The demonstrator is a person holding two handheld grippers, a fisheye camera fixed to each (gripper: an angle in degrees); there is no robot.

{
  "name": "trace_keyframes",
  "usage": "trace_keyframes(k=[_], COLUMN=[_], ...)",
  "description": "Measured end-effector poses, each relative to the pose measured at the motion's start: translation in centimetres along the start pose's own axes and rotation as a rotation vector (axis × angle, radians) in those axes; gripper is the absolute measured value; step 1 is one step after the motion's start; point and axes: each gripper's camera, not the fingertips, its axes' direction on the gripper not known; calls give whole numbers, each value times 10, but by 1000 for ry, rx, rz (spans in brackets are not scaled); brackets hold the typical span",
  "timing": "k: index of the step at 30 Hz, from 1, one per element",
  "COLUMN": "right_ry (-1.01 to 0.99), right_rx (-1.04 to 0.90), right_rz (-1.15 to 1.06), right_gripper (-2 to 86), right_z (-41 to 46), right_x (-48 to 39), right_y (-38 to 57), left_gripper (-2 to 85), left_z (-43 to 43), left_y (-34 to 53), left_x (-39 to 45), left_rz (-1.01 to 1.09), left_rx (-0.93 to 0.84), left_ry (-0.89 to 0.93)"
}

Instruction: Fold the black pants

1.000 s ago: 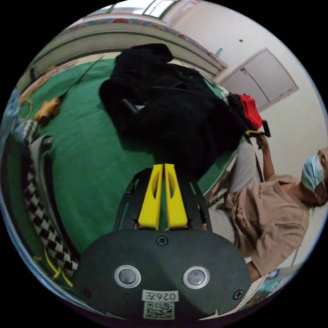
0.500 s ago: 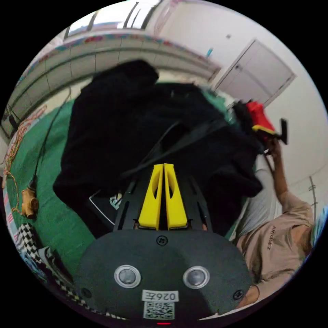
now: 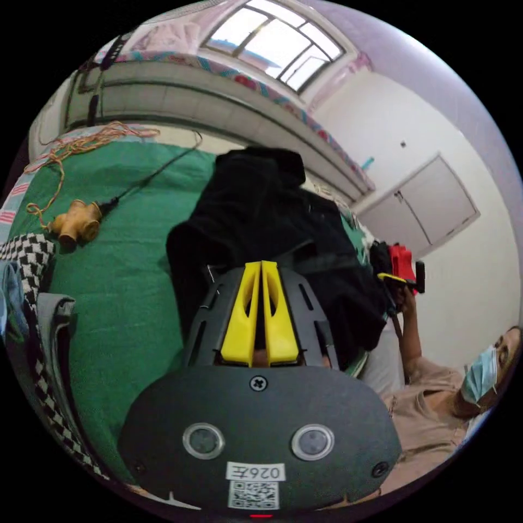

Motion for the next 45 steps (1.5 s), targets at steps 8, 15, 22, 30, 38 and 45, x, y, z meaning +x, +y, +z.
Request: trace_keyframes(k=[8, 15, 22, 30, 38, 45], right_ry=[-247, -411, -419, -464, -528, -620], right_rx=[290, 322, 441, 510, 494, 539], right_rz=[558, 767, 688, 649, 591, 478], right_gripper=[12, 47, 109, 107, 32, -13], right_z=[19, 57, 68, 75, 82, 59], right_x=[136, 198, 209, 218, 217, 206], right_y=[-7, 36, 20, 21, 14, 3], left_gripper=[135, 166, 176, 190, 179, 30], left_z=[47, 21, 7, -16, 10, -16], left_y=[-21, -33, -42, -54, -71, -66], left_x=[-52, -91, -106, -121, -111, -131], left_rz=[-122, -219, -225, -248, -146, -172], left_rx=[-40, -18, -1, 59, -16, 105], left_ry=[12, 206, 202, 268, 361, 588])
